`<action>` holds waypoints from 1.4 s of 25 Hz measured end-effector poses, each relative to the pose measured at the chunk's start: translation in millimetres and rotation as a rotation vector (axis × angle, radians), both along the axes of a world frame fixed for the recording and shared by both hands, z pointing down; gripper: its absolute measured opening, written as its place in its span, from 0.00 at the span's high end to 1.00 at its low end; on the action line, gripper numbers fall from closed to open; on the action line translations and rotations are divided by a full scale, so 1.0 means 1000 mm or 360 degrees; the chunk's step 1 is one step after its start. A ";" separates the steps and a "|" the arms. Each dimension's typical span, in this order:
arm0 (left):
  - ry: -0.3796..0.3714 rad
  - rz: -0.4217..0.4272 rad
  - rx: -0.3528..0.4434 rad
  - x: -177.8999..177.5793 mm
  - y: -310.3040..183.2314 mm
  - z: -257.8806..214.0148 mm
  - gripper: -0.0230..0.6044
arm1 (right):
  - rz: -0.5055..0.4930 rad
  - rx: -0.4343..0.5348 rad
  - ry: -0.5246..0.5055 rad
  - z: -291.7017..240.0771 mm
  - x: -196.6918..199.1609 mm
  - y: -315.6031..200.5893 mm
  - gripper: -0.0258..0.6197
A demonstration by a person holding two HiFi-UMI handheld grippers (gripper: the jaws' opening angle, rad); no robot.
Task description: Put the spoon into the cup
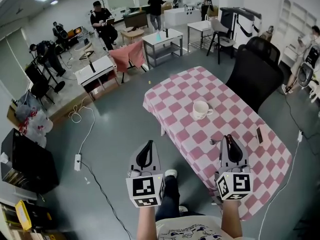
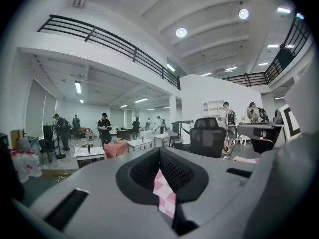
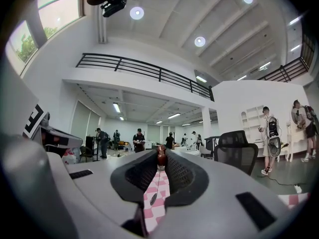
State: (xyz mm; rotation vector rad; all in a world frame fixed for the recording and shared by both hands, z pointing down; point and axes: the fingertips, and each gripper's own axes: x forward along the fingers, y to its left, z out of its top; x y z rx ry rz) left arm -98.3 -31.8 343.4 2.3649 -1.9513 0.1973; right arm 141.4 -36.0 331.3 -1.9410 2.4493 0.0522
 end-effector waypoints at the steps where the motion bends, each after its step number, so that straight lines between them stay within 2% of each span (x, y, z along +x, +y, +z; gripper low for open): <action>1: 0.0000 0.0014 0.0004 0.001 -0.011 0.001 0.94 | 0.0013 0.0001 0.0000 0.001 0.001 -0.009 0.88; 13: -0.0010 0.0200 0.0030 0.000 -0.174 -0.004 0.94 | 0.0150 0.0003 0.0004 0.003 -0.009 -0.149 0.88; 23: -0.0011 0.0410 -0.0018 0.004 -0.313 0.002 0.94 | 0.0319 -0.0060 0.0026 0.010 -0.016 -0.266 0.88; 29: -0.0004 0.0473 -0.0067 0.006 -0.371 0.022 0.94 | 0.0396 -0.0110 0.0026 0.028 -0.013 -0.311 0.88; 35: 0.0002 0.0531 -0.0129 0.015 -0.395 0.037 0.94 | 0.0445 -0.0190 0.0040 0.045 -0.008 -0.331 0.88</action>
